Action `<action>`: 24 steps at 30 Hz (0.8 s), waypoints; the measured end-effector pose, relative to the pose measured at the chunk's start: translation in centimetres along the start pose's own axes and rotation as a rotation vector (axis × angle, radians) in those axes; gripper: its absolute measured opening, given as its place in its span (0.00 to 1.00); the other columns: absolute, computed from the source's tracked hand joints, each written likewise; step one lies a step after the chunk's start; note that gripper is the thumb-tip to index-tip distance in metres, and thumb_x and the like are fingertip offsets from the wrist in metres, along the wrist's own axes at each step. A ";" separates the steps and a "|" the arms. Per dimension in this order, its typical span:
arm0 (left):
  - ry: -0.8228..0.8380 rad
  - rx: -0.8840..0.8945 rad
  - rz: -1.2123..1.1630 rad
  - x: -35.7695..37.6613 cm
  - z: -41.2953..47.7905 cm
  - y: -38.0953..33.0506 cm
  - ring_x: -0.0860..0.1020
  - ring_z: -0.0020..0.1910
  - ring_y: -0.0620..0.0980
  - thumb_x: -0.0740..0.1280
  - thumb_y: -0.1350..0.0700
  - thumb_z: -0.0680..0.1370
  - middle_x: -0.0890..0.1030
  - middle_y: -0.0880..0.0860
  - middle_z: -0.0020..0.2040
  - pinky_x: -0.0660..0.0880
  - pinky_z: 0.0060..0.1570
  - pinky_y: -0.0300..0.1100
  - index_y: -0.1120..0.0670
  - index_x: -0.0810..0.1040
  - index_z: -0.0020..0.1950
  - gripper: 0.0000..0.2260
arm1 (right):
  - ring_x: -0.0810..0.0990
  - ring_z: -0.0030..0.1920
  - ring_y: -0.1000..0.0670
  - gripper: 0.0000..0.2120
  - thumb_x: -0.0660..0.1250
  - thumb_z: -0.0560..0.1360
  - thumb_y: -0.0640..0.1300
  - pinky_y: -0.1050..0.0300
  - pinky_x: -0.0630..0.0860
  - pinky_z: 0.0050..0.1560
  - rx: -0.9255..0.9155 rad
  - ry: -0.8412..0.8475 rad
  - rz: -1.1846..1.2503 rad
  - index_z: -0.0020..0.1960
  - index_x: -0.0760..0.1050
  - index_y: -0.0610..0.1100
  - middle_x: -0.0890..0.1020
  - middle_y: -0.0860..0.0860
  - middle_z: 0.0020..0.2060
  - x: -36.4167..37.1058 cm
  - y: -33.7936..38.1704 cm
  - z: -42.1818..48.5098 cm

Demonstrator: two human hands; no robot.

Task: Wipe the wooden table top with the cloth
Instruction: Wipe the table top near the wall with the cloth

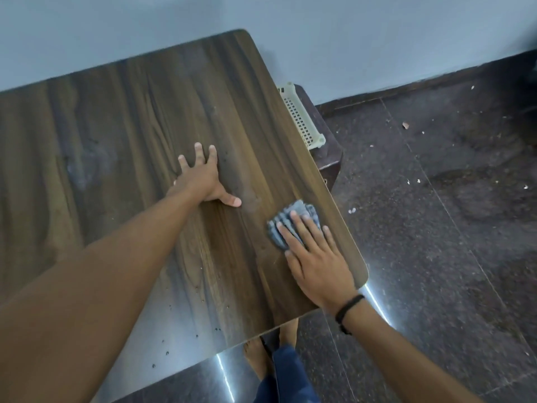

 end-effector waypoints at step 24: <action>-0.062 0.010 -0.013 -1.5 1.1 1.2 0.39 0.77 0.65 0.79 0.35 0.58 0.35 0.48 0.79 0.54 0.72 0.65 0.47 0.36 0.79 0.65 | 0.44 0.81 0.51 0.27 0.48 0.84 0.54 0.39 0.48 0.79 0.219 -0.058 0.015 0.82 0.48 0.57 0.49 0.55 0.81 -1.3 -2.7 7.4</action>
Point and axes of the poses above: each hand's wrist, its own z-axis towards the middle knuckle, its own x-axis out of the palm, y = z × x, the point moved 10 cm from there along z, towards the middle knuckle
